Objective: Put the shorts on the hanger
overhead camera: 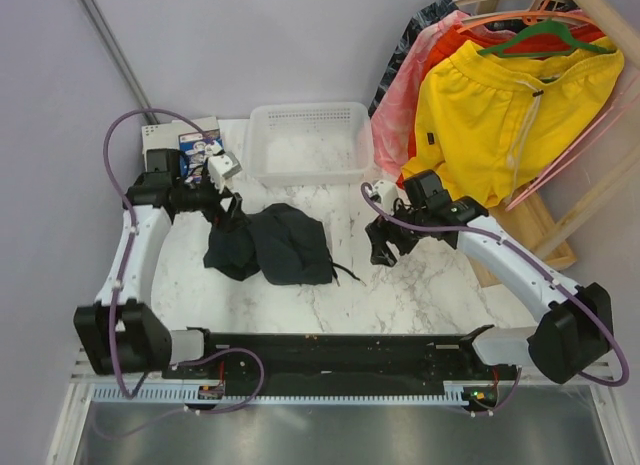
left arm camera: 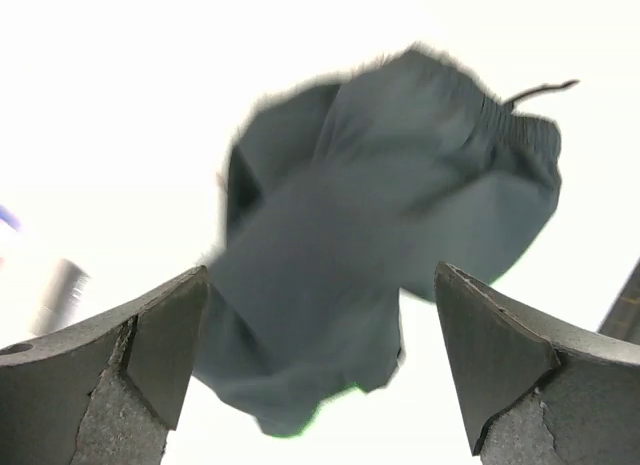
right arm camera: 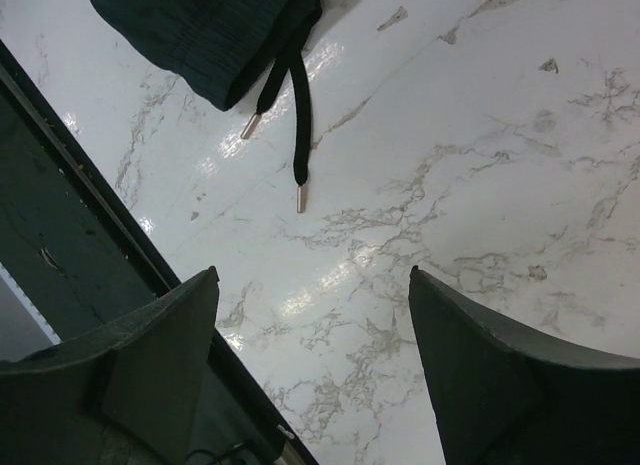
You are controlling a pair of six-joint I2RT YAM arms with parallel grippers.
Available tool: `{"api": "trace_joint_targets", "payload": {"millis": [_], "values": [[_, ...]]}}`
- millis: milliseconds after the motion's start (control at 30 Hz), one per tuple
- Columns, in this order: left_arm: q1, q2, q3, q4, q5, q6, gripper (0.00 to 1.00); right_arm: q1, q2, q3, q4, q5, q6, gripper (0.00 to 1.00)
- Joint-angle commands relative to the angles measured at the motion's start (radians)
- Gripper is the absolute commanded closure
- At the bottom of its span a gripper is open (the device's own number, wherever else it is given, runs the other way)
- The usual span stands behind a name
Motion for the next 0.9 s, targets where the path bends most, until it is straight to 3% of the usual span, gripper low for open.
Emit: {"api": "trace_joint_targets", "payload": {"millis": [0,200,233,433,467,667,767,867], "values": [[-0.177,-0.236,-0.088,0.205,-0.077,0.043,0.02,-0.009,0.039,0.038,0.080,-0.037,0.077,0.17],[-0.563,-0.391,-0.347,0.259,-0.278,0.124,0.15,-0.069,0.092,0.066,0.125,-0.048,0.153,0.17],[-0.672,-0.390,-0.374,0.291,-0.363,0.112,0.16,-0.087,0.102,0.070,0.126,-0.058,0.161,0.17],[-0.983,-0.257,-0.456,0.583,-0.611,0.005,0.12,-0.121,0.134,0.092,0.140,-0.081,0.193,0.16],[-1.007,-0.234,-0.480,0.625,-0.685,0.002,0.11,-0.124,0.134,0.089,0.142,-0.081,0.195,0.15],[-1.098,-0.023,-0.485,0.736,-0.766,0.002,0.14,-0.128,0.139,0.089,0.145,-0.078,0.192,0.15],[-1.102,0.084,-0.449,0.730,-0.769,-0.024,0.22,-0.134,0.140,0.089,0.145,-0.066,0.186,0.15],[-1.099,0.187,-0.410,0.733,-0.839,-0.041,0.42,-0.141,0.132,0.090,0.145,-0.057,0.179,0.14]]}}
